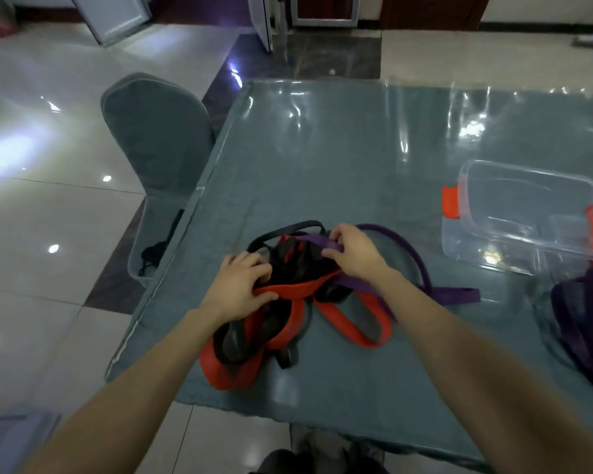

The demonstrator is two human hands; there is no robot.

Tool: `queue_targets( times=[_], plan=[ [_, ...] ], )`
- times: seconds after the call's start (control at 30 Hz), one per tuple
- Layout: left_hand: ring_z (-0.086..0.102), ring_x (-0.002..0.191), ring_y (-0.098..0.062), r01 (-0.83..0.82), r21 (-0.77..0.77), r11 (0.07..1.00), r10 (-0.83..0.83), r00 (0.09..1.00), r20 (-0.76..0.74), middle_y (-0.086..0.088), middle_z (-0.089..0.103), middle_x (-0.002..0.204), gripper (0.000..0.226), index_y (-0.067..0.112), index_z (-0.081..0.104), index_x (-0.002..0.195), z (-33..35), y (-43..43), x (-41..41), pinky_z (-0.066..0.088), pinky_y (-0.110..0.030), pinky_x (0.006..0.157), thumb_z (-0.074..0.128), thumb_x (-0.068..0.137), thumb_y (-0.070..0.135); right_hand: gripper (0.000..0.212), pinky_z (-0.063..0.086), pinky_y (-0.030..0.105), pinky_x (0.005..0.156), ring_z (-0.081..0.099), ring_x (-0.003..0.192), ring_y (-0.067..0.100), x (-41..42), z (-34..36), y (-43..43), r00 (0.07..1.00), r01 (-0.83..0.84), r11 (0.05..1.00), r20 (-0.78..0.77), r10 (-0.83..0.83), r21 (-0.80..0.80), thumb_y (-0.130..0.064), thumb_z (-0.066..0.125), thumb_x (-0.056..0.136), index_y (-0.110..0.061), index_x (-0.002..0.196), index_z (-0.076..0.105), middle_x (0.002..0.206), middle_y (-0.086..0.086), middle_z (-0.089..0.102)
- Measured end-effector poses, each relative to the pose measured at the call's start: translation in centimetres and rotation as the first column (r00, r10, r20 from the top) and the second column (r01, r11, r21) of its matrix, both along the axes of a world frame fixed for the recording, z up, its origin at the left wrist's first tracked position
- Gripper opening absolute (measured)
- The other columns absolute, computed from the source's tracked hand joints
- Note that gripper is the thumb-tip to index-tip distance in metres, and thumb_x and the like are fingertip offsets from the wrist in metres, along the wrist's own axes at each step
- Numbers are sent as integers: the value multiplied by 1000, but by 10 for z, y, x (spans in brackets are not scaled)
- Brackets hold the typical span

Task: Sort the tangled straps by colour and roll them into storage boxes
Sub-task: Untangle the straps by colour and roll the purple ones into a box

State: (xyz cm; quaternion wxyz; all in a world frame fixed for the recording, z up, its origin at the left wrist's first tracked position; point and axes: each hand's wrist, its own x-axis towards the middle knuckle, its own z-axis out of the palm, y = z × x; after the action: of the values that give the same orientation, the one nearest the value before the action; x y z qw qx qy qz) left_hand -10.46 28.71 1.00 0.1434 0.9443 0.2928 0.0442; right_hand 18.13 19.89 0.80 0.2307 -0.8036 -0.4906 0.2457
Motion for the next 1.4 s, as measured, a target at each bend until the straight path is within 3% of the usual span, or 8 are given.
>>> queue_targets(
  times=[0.13, 0.23, 0.5, 0.7, 0.9, 1.13, 1.27, 1.4],
  plan=[
    [64, 92, -22, -334, 36, 942, 305, 896, 323, 9, 66, 88, 30, 24, 63, 89, 48, 40, -8, 44, -48, 95, 86, 83, 42, 26, 55, 39, 85, 72, 96, 35, 50, 57, 6, 951, 300, 927, -147, -273, 223, -16, 79, 93, -11, 116, 68, 111, 13, 70],
    [61, 117, -33, -478, 108, 872, 481, 877, 5, -4, 69, 116, 51, 22, 65, 113, 70, 61, -9, 39, -53, 111, 90, 78, 50, 16, 42, 28, 80, 68, 99, 34, 77, 85, -9, 952, 279, 928, 54, -301, 247, -15, 75, 93, -11, 108, 77, 101, 14, 71],
    [10, 168, -31, 63, 135, 989, -26, 965, -259, -14, 14, 180, 163, 16, 5, 173, 28, 12, 111, 9, -51, 136, 97, 49, 71, 12, 54, 37, 80, 66, 79, 8, 62, 86, -61, 965, 156, 984, -226, -133, 87, -27, 81, 96, -16, 98, 83, 91, 7, 81],
    [71, 112, -33, 175, -38, 984, -179, 952, -249, -6, 77, 114, 62, 26, 64, 119, 9, 14, 144, 52, -40, 89, 91, 67, 47, 28, 52, 37, 72, 61, 69, 10, 84, 72, -100, 923, 352, 926, -215, -319, 137, -43, 75, 98, -16, 91, 79, 77, 6, 73],
    [74, 96, -17, 97, -182, 979, -49, 966, 253, 6, 76, 105, 59, 36, 62, 122, 127, 65, 136, 60, -33, 89, 83, 67, 38, 30, 39, 17, 57, 53, 56, 1, 112, 97, -85, 819, 572, 752, -275, -503, 327, -45, 77, 96, -23, 76, 69, 59, -16, 59],
    [68, 78, -2, -64, -450, 891, 404, 565, 719, 11, 77, 93, 28, 22, 63, 114, 206, 84, 110, 54, -17, 71, 68, 87, 21, 38, 43, 34, 59, 58, 62, 17, 131, 92, -75, 825, 563, 788, -207, -525, 248, -47, 79, 94, -16, 74, 68, 65, -2, 62],
    [67, 88, -17, -94, -692, 716, 688, 267, 675, 4, 71, 90, 17, 29, 61, 105, 205, 92, 98, 54, -33, 87, 65, 89, 26, 36, 45, 37, 68, 71, 83, 38, 140, 64, -94, 743, 665, 727, -244, -623, 170, -37, 75, 95, -3, 83, 75, 75, 20, 69],
    [71, 115, -50, -182, -799, 573, 776, 433, 458, -30, 73, 119, 14, 27, 67, 106, 158, 90, 88, 57, -64, 104, 59, 102, 17, 43, 49, 42, 68, 65, 71, 36, 128, 35, -107, 776, 616, 782, -238, -583, 95, -35, 76, 96, -2, 70, 64, 67, 18, 65]
  ],
)
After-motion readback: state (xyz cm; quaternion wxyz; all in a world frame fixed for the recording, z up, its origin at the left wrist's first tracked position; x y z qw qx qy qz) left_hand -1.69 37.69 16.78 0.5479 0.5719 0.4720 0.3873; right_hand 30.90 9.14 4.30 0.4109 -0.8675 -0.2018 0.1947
